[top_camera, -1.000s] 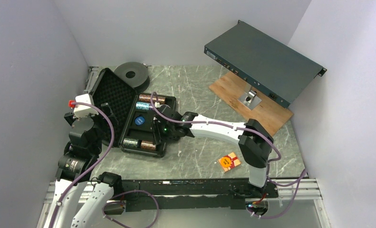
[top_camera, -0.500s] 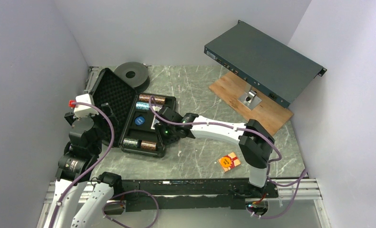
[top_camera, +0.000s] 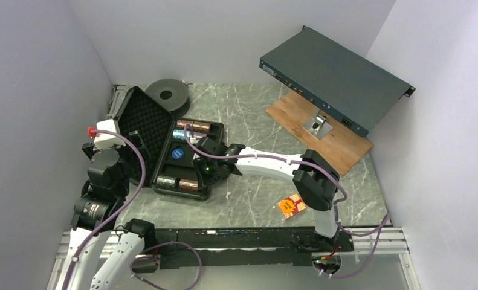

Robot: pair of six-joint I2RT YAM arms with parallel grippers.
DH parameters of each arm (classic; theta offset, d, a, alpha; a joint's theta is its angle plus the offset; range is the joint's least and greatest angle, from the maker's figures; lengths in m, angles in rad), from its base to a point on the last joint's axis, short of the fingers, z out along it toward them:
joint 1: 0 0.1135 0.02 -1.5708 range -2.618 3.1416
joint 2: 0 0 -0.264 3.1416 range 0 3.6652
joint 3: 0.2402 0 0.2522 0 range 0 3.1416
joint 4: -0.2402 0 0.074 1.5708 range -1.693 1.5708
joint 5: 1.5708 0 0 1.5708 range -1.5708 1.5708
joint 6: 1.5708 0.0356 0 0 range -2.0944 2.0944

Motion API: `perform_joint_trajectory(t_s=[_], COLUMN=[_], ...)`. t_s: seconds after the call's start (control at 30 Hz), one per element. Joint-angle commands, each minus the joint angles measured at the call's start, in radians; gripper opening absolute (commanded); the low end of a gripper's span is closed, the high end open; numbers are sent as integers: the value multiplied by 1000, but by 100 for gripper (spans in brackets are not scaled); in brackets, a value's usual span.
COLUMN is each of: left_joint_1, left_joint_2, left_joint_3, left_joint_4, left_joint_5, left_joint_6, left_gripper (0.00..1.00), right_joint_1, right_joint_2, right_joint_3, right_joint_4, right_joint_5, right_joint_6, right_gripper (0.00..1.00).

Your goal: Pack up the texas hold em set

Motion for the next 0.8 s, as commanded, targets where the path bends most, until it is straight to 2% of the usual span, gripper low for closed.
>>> perform_joint_trajectory(t_s=[0.0, 0.77], left_joint_1=[-5, -9], left_joint_2=[1, -1], left_joint_3=[0, -1], left_joint_4=[34, 34], left_joint_5=[12, 2], left_joint_6=[17, 18], left_gripper=[100, 100], right_joint_1=[3, 4], right_joint_2=[22, 110], right_joint_3=[60, 134], right_joint_4=[14, 53], right_joint_5=[-27, -88], right_joint_6=[-17, 3], right_gripper=[10, 10])
